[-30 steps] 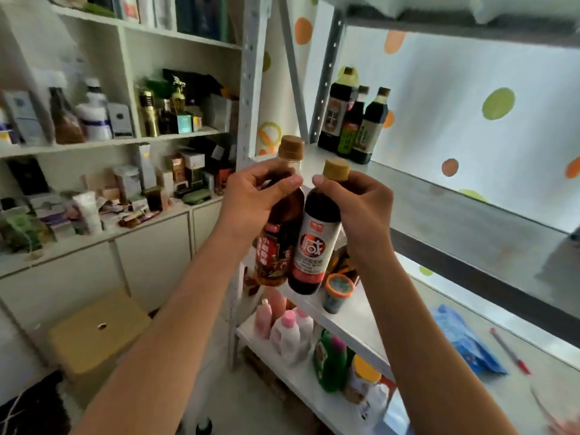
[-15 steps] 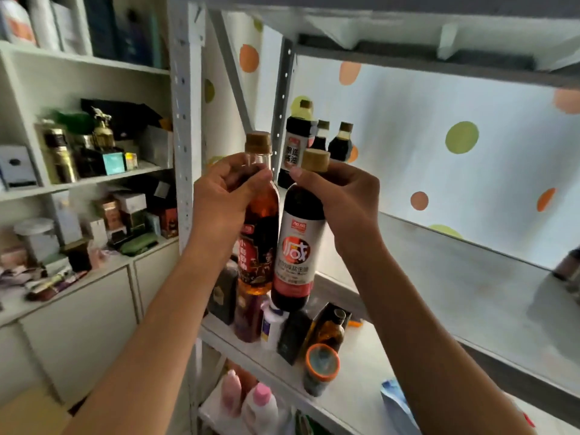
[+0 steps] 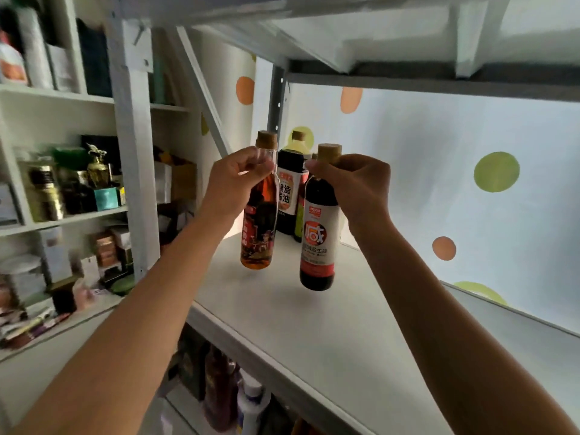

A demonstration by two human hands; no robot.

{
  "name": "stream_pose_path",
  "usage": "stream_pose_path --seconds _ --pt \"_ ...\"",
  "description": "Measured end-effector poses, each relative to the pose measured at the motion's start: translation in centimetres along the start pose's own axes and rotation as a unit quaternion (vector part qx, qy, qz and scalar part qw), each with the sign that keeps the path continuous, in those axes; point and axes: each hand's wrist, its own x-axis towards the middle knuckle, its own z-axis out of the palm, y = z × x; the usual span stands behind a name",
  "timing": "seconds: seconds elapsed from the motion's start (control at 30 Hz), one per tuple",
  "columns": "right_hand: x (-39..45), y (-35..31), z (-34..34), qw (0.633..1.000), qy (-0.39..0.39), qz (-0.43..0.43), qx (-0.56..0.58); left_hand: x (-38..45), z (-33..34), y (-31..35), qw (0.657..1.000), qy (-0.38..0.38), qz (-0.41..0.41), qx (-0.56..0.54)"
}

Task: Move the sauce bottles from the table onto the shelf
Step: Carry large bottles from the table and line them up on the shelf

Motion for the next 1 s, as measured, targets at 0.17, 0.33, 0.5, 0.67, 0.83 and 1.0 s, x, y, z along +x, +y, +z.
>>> stream_pose_path --seconds 0.17,0.33,0.5,0.67,0.83,1.0 --pt "2.7 2.1 0.6 0.999 0.023 0.002 -0.024 5.2 0.6 -4.5 0.999 -0.002 -0.013 0.041" --pt "4.2 2.5 1.0 0.998 0.050 0.014 -0.030 9.0 1.6 -8.2 0.999 0.027 -0.022 0.042" --pt "5.5 3.0 2.6 0.997 0.054 0.019 -0.055 11.1 2.8 -11.3 0.996 0.044 -0.023 0.072" --pt "6.3 3.6 4.1 0.994 0.057 0.013 -0.093 12.6 3.3 -12.5 0.995 0.026 -0.017 0.093" --pt "7.4 4.0 6.5 0.988 0.046 0.027 -0.142 12.8 3.7 -12.7 0.994 -0.029 0.004 0.104" --pt "8.5 4.7 8.7 0.980 0.030 0.027 -0.196 13.2 3.9 -13.2 0.992 -0.032 -0.003 0.121"
